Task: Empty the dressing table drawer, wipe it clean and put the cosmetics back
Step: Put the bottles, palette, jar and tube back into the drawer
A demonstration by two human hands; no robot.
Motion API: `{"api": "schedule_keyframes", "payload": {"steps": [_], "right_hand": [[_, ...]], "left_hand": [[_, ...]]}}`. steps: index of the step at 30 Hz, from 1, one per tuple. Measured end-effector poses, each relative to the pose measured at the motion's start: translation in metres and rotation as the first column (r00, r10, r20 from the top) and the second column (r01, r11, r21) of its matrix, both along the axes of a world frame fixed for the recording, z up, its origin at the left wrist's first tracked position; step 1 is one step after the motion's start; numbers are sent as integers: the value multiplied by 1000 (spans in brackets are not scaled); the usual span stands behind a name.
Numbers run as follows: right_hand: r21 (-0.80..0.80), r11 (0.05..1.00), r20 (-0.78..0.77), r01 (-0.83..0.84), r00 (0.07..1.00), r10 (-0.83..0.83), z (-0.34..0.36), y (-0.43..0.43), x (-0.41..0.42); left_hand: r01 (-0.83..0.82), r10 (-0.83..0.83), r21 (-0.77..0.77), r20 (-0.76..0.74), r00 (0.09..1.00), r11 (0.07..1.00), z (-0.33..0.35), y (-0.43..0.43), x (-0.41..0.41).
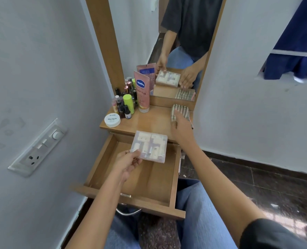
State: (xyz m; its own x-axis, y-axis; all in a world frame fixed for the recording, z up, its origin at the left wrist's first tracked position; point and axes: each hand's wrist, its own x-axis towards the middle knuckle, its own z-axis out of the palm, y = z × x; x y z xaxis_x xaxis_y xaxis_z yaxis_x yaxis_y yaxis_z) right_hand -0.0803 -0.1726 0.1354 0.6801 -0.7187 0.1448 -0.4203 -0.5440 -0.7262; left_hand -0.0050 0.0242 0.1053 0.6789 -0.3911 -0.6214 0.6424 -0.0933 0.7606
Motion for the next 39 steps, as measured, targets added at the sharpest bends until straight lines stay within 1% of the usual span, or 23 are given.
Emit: {"api": "schedule_keyframes", "payload": {"steps": [1, 2, 4, 6, 8, 10, 12, 14, 17, 20, 22, 24, 29, 32, 34, 37, 39], "right_hand": [[-30, 999, 102, 12, 995, -9, 0, 11, -13], [-60, 998, 160, 18, 987, -8, -4, 22, -26], [-56, 998, 188, 22, 982, -11, -16, 44, -50], [21, 1000, 141, 2, 990, -5, -33, 61, -71], [44, 997, -10, -68, 998, 68, -50, 74, -85], [56, 985, -160, -166, 972, 173, -66, 84, -92], [93, 974, -235, -209, 946, 225, -71, 90, -96], [89, 973, -254, -215, 939, 231, -73, 92, -98], [55, 972, -267, -230, 934, 237, -75, 90, -99], [37, 973, -296, -227, 928, 228, -79, 87, -100], [24, 973, -313, -231, 922, 227, -80, 87, -100], [11, 969, -325, -248, 915, 238, -81, 86, -100], [4, 965, -338, -262, 908, 248, -83, 85, -101], [-4, 963, -334, -269, 908, 252, -84, 84, -100], [-13, 961, -326, -276, 910, 257, -85, 84, -101], [-21, 958, -322, -285, 910, 263, -85, 84, -101], [-23, 955, -327, -295, 905, 272, -85, 83, -101]], "left_hand": [[2, -2, 0, -22, 1000, 1000, -2, 3, -3], [5, -4, 4, -43, 999, 1000, -4, 6, -5], [11, -10, 18, -85, 996, 1000, -9, 11, -10], [21, -14, 53, -124, 992, 998, -16, 13, -14], [71, -53, 125, -144, 988, 990, -22, 11, -16], [144, -116, 197, -148, 982, 970, -30, 6, -18], [213, -180, 248, -149, 972, 945, -38, -1, -19], [246, -215, 280, -135, 967, 928, -45, -10, -19], [213, -199, 303, -76, 977, 929, -57, -21, -18], [150, -190, 405, 61, 980, 902, -69, -32, -23], [124, -225, 480, 159, 961, 869, -77, -37, -26], [115, -261, 537, 204, 944, 836, -78, -40, -30], [148, -341, 648, 183, 922, 747, -75, -60, -34], [207, -441, 701, 168, 882, 682, -74, -73, -35], [261, -481, 694, 140, 865, 671, -72, -75, -34], [299, -545, 717, 133, 828, 630, -84, -74, -28], [333, -574, 689, 147, 806, 644, -85, -71, -26]]}}
